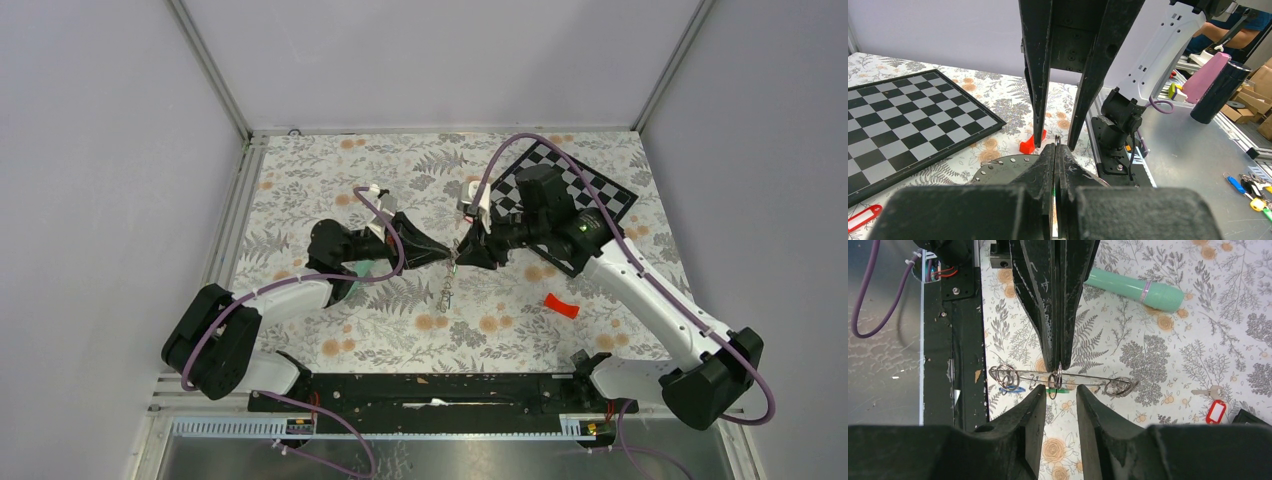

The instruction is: Put the keys on the keyring

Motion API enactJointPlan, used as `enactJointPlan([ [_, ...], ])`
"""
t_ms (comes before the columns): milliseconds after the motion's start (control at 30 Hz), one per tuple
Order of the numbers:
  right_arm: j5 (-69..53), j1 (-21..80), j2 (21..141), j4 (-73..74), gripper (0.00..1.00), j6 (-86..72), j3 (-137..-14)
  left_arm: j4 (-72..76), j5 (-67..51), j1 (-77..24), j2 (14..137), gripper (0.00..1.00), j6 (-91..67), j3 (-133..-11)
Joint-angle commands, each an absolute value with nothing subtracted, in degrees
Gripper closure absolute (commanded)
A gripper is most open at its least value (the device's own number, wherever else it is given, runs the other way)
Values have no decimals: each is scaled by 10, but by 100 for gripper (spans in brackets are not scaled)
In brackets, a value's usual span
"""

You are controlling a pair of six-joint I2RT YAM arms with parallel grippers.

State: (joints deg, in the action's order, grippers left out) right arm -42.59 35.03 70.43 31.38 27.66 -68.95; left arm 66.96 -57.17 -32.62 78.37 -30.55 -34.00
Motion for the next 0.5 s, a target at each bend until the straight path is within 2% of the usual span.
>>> enactJointPlan([
  [0, -430, 346, 706, 303, 64, 280, -720, 708, -563, -327, 774, 100, -306, -344],
  [367, -452, 346, 728, 282, 71, 263, -711, 709, -562, -327, 773, 100, -309, -345],
  [467, -460, 346, 730, 279, 78, 260, -713, 704, -562, -327, 772, 100, -305, -345],
])
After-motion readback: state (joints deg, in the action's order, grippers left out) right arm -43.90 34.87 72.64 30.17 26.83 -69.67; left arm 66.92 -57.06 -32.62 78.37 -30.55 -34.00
